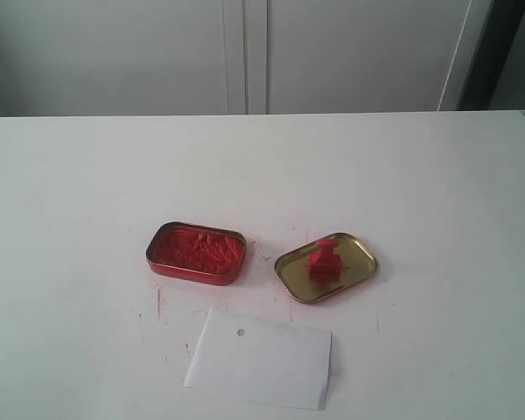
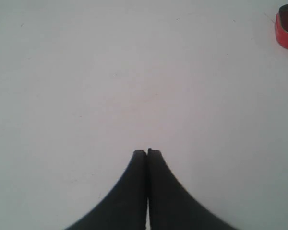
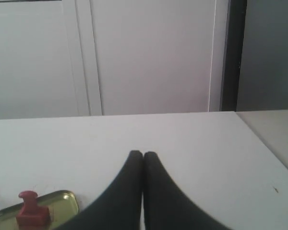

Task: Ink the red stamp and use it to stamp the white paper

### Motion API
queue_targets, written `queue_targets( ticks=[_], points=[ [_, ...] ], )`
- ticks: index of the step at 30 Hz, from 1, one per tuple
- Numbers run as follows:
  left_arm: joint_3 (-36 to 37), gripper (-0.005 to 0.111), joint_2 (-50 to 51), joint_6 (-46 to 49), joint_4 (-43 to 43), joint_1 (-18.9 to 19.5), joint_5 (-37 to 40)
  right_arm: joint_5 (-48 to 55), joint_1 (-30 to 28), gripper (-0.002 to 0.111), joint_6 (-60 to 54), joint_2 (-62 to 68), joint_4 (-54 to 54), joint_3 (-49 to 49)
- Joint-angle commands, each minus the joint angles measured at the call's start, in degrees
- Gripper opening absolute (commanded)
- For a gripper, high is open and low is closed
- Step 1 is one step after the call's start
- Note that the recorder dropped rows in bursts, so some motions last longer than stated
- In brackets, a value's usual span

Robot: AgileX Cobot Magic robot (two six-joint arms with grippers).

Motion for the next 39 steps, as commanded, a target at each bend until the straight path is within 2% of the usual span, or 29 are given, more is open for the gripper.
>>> queue_targets(
  ticks=[1,28,34,39],
  points=[
    [0.43,0.0,-0.23,-0.17,-0.17,-0.55,0.0,-3.81,0.22,0.0,0.0,-0.29,0.11,0.31],
    [0.43,0.0,-0.23,-0.17,-0.17,-0.55,0.0,-7.05,0.22,0.0,0.0,-0.29,0.11,0.31],
    [0.43,0.0,-0.23,-0.17,-0.17,-0.55,0.0,2.0,0.22,0.0,-0.66,0.1,-0.56,-4.47],
    [0.43,0.0,-0.23,-0.17,-0.17,-0.55,0.0,11.09,0.22,0.0,-1.32,10.76,-1.57,-13.53]
  ],
)
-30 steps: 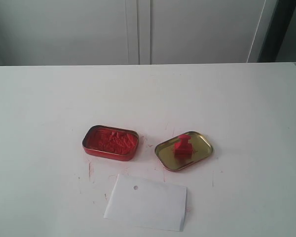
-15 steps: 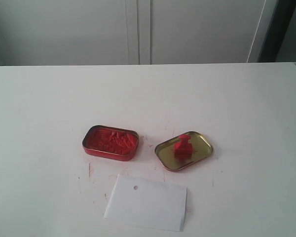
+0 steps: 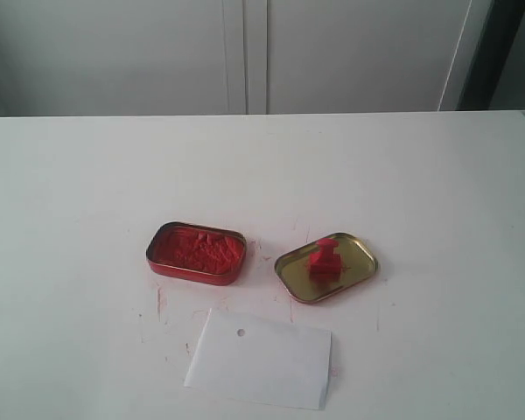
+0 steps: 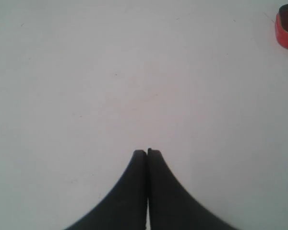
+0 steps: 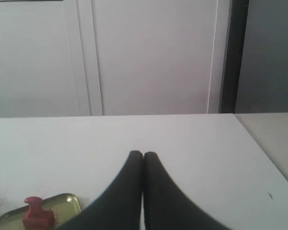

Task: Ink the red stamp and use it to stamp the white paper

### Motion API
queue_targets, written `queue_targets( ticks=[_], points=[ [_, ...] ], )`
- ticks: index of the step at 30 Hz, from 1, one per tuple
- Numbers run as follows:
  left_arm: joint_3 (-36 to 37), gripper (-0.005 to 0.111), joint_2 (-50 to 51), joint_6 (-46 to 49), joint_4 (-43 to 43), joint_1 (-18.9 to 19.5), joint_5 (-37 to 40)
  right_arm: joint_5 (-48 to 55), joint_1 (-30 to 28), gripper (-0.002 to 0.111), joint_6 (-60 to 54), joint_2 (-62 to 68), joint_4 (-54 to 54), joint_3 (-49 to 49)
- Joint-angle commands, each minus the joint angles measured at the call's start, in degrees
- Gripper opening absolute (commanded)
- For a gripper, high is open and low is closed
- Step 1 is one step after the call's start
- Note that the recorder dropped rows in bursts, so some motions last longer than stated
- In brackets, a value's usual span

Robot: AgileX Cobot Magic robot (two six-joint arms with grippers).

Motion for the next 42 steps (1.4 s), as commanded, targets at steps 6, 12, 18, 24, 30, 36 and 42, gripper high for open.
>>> queue_targets(
  ticks=[6,12,18,24,30,36,42],
  points=[
    [0.43,0.0,-0.23,-0.17,-0.17,-0.55,0.0,5.81,0.22,0.0,-0.71,19.1,-0.97,-11.44],
    [0.43,0.0,-0.23,-0.17,-0.17,-0.55,0.0,9.13,0.22,0.0,-0.71,28.94,-0.86,-17.23],
    [0.43,0.0,-0.23,-0.17,-0.17,-0.55,0.0,12.85,0.22,0.0,-0.71,37.4,-0.86,-22.29],
    [0.43,0.0,-0.23,-0.17,-0.17,-0.55,0.0,18.59,0.22,0.0,-0.71,46.47,-0.86,-28.89],
    [0.43,0.0,-0.23,-0.17,-0.17,-0.55,0.0,21.88,0.22,0.0,-2.24,55.12,-0.86,-34.22],
    [0.43,0.0,-0.23,-0.17,-0.17,-0.55,0.0,23.45,0.22,0.0,-3.1,62.55,-0.75,-38.76],
    [0.43,0.0,-0.23,-0.17,-0.17,-0.55,0.0,26.32,0.22,0.0,-3.19,69.25,-0.75,-44.34]
  ],
)
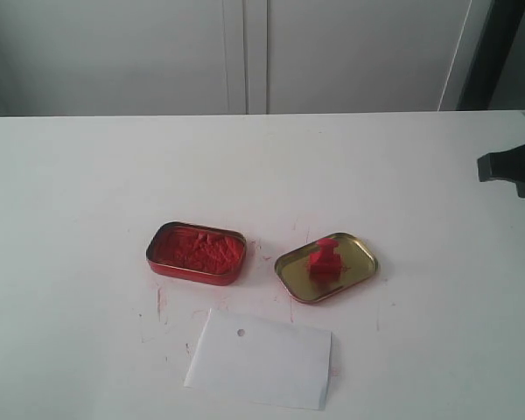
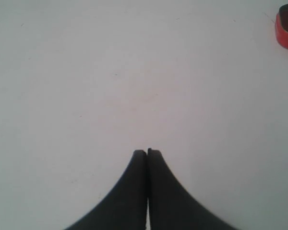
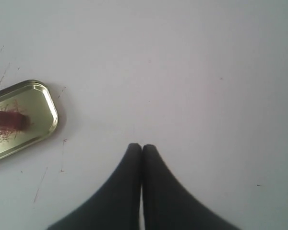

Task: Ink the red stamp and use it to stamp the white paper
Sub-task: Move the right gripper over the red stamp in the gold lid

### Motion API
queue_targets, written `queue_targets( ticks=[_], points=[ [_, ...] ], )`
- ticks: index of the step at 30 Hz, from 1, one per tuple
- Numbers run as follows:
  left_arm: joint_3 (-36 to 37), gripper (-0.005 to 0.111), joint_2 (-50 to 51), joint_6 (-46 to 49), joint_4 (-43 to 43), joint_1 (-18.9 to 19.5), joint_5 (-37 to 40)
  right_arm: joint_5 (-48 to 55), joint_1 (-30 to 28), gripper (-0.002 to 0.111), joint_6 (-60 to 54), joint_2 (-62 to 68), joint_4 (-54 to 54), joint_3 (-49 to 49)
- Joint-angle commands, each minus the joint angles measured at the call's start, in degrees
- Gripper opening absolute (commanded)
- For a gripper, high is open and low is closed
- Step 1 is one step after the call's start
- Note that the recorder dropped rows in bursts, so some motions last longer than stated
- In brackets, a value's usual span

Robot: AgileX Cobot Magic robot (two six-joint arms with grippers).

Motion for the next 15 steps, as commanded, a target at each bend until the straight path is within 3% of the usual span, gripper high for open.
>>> queue_targets(
  ticks=[1,15],
  points=[
    [0.43,0.0,-0.23,-0.17,-0.17,-0.55,0.0,1.19,0.18,0.0,-0.81,4.76,-0.07,-4.2],
    [0.43,0.0,-0.23,-0.17,-0.17,-0.55,0.0,8.51,1.09,0.0,-9.89,22.15,8.99,-17.72]
  ],
)
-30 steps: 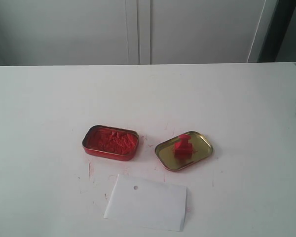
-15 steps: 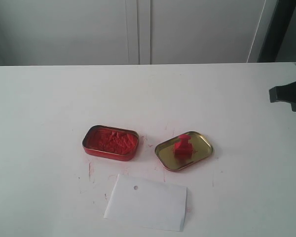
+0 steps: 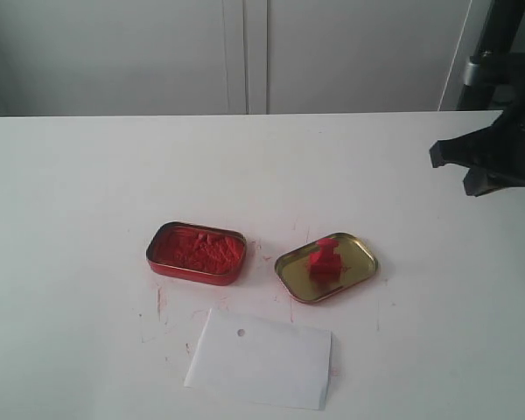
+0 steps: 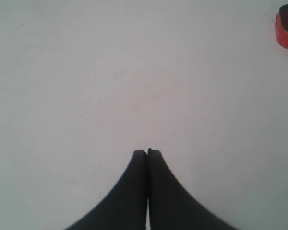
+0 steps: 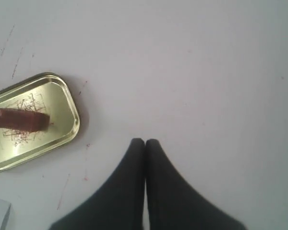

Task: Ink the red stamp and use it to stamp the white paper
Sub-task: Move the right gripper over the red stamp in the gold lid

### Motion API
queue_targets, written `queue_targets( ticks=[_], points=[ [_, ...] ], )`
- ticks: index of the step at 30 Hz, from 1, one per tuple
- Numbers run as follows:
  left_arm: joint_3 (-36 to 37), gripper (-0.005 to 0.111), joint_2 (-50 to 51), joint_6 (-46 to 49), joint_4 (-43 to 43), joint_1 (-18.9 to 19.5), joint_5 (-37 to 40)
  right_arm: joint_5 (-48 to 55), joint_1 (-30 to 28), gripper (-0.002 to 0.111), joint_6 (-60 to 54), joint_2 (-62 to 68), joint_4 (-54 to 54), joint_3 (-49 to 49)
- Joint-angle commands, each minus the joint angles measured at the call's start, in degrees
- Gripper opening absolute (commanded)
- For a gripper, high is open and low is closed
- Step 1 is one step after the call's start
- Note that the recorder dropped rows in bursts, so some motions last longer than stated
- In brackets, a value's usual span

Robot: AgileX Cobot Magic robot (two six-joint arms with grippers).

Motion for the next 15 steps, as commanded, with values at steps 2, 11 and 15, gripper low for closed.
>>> queue_targets(
  ticks=[2,11,15],
  points=[
    [0.43,0.0,-0.23,-0.17,-0.17,-0.55,0.0,2.99,1.88,0.0,-2.96,5.47,1.04,-5.57],
    [0.43,0.0,-0.23,-0.17,-0.17,-0.55,0.0,5.58,8.8,0.0,-8.58,13.5,1.04,-14.17],
    [0.43,0.0,-0.23,-0.17,-0.17,-0.55,0.0,9.61,10.92,0.0,-15.19,16.98,1.15,-18.45]
  ],
)
